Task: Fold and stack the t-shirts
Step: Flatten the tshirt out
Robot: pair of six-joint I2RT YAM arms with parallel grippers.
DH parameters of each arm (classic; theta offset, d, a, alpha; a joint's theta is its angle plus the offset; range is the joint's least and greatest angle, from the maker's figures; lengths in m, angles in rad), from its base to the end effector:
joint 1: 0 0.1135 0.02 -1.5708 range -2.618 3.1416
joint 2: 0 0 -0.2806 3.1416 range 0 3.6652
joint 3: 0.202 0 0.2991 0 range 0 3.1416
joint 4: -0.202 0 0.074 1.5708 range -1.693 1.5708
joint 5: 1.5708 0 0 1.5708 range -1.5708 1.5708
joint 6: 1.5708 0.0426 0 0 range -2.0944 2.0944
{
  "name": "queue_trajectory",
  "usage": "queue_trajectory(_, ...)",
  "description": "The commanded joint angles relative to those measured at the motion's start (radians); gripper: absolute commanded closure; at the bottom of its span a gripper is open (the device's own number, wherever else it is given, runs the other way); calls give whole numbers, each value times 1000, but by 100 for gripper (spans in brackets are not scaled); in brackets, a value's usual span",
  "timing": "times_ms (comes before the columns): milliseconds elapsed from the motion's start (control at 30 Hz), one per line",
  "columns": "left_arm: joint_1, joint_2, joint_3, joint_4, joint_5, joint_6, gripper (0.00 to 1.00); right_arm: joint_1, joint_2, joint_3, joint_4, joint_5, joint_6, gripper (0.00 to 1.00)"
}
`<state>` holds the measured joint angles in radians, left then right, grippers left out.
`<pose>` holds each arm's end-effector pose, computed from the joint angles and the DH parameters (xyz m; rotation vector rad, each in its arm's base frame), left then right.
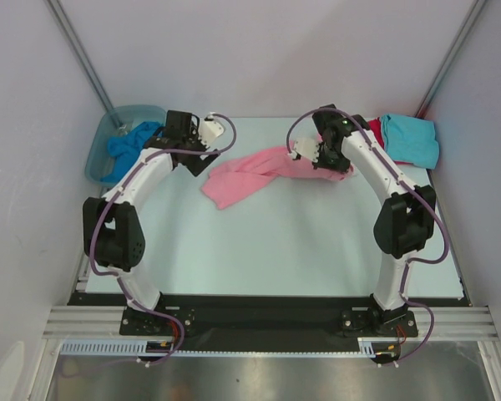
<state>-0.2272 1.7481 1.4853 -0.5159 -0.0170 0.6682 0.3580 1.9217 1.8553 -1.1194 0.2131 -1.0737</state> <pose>0.4396 -0.1009 0.2896 1.0148 2.1326 0.2356 0.4305 0.1514 0.3103 -1.8044 2.1642 -0.4746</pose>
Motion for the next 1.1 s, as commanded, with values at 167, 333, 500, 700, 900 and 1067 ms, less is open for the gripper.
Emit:
queue_trajectory(167,-11,62,90,-137,227,148,2,-56,23,-7,-396,27,5,100)
queue_trajectory(333,-17,103,125,-180,294,194,2,-85,6,-79,-393,80,-28,100)
queue_trajectory(500,-44,151,173,-277,362,270,1,-131,43,-116,-341,135,-42,100)
queue_trajectory(700,-99,220,179,-354,368,358,1,-168,74,-180,-316,181,-45,100)
queue_trajectory(900,-129,289,220,-377,358,389,1,-172,95,-173,-284,227,-38,49)
queue_trajectory(1067,-141,330,271,-388,345,374,1,-174,115,26,-277,160,-37,24)
